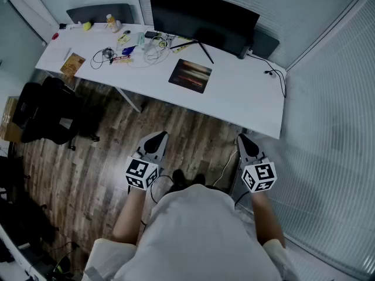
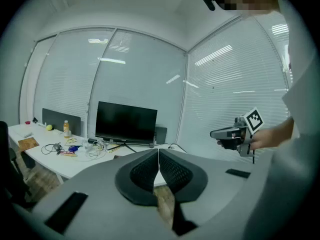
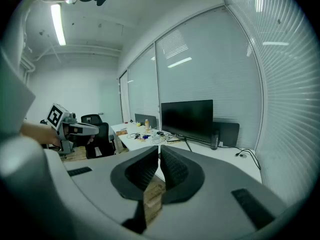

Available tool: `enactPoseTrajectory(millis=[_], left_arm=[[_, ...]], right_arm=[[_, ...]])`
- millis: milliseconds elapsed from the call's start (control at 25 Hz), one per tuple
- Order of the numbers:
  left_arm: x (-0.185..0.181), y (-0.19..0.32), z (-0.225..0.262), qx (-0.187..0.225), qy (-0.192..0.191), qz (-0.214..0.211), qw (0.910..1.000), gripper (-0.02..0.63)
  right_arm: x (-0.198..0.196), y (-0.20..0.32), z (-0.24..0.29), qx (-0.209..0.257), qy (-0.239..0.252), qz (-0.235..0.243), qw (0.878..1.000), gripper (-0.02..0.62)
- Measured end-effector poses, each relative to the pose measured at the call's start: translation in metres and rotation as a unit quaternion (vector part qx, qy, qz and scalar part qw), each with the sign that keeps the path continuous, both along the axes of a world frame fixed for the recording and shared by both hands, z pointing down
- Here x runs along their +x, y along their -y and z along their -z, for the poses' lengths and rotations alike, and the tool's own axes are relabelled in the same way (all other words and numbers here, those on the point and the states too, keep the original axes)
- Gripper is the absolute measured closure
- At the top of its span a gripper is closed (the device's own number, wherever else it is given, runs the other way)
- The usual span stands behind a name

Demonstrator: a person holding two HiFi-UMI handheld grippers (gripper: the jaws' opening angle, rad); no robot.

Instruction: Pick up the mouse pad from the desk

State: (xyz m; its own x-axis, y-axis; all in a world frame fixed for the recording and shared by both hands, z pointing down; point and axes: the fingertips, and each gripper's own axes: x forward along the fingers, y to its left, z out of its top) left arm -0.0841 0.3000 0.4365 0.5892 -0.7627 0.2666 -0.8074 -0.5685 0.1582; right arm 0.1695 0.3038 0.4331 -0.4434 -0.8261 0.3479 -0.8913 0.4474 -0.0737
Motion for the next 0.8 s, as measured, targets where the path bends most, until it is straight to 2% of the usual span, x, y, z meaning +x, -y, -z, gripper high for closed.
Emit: enactPoseTrajectory(millis=[400,800], left_arm=[[-0.003,0.013,-0.003,-0.005,-0.002,-0.013,0.9999,0.586],[-0.019,0.033,-0.017,-0.015,0.0,-0.036,0.9992,0.586]], right_arm=[[-0.006,0.012,0.001,-0.002,0.004,-0.012,1.0,0.557],[-0.018,0.024,-0.01,-0.014,0.014,-0.043,0.999,0.557]])
